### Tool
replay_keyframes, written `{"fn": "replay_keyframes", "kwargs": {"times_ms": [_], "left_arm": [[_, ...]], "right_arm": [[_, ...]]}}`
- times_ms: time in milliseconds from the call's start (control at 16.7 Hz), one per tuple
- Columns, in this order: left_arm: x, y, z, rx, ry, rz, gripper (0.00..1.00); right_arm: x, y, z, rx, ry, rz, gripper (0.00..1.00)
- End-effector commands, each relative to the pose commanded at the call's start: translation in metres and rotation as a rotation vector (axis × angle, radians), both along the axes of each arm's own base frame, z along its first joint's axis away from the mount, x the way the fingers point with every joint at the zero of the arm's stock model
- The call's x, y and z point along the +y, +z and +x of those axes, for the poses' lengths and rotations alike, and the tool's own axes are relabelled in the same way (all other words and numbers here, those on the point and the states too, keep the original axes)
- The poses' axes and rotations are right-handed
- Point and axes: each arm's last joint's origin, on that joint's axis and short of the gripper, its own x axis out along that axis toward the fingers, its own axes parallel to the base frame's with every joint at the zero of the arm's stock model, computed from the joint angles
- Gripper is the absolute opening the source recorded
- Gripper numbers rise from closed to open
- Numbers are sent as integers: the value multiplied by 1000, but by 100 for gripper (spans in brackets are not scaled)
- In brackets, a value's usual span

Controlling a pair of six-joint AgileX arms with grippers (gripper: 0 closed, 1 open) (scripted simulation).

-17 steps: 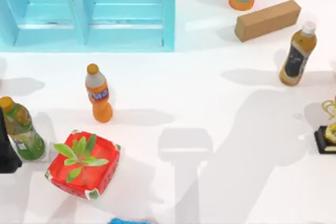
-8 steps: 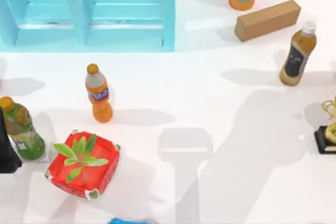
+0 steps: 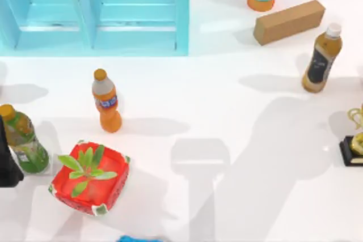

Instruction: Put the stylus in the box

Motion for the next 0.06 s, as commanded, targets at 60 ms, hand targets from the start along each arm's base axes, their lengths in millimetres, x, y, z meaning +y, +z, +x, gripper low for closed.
{"fn": "replay_keyframes", "kwargs": {"times_ms": [60], "left_arm": [[0, 0, 0, 0, 0, 0, 100]], "right_arm": [[0, 0, 0, 0, 0, 0, 100]]}}
